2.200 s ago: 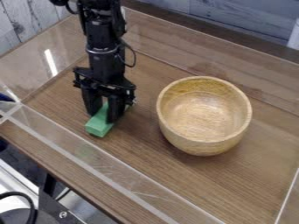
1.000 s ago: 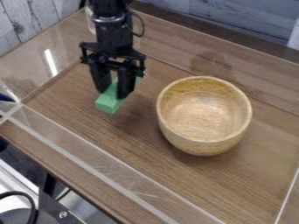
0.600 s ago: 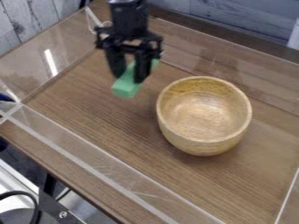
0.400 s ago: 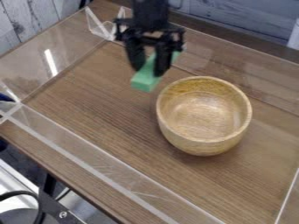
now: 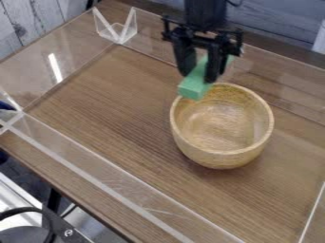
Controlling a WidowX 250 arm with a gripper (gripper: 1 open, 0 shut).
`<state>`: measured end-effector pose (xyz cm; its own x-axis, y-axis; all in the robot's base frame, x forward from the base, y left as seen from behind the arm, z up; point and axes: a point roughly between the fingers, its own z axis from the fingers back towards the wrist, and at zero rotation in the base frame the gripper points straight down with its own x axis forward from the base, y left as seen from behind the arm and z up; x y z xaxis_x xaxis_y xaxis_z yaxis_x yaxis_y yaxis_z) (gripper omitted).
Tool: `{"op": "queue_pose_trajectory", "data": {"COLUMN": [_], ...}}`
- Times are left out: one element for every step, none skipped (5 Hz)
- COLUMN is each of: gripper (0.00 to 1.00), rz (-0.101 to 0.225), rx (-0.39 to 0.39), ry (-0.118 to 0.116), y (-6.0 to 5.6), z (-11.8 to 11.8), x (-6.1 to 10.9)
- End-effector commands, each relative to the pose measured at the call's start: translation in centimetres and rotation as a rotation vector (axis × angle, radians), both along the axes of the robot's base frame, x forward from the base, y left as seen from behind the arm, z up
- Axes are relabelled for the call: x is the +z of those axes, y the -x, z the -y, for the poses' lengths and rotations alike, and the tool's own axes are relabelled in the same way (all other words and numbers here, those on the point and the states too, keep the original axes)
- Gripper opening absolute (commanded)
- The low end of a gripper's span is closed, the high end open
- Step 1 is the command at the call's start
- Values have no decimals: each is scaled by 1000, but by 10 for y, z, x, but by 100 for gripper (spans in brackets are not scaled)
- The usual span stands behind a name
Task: Put the green block in the brown bowl
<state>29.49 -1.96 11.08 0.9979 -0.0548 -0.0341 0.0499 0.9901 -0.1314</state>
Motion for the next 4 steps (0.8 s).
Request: {"op": "queue_pose_trajectory", "data": {"gripper": [0,0,0,0], "rz": [37,27,30,20], "rx": [16,21,26,5], "ry": [-5,-14,-16,-15], "y": [-6,-9,-11,-10], "z": [-14,-17,-21,-11], "x": [5,-4,-7,-12]}}
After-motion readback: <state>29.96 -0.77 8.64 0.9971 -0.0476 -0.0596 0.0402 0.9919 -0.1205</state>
